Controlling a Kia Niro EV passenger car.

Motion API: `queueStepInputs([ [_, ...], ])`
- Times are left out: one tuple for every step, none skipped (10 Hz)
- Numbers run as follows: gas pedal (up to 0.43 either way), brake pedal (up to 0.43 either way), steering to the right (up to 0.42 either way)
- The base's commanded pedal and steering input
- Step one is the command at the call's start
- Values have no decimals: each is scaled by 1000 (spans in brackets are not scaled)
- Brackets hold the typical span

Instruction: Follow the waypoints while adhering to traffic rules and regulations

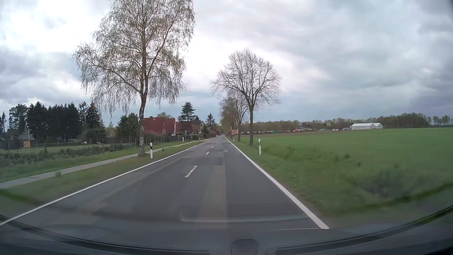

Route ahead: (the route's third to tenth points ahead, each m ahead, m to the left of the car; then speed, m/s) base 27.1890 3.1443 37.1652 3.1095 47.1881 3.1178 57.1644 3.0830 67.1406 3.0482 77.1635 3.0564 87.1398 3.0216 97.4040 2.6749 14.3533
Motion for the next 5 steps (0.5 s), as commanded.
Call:
queueStepInputs([
  [0, 177, -4],
  [0, 177, -3],
  [0, 177, -3],
  [0, 177, -3],
  [0, 177, -3],
])
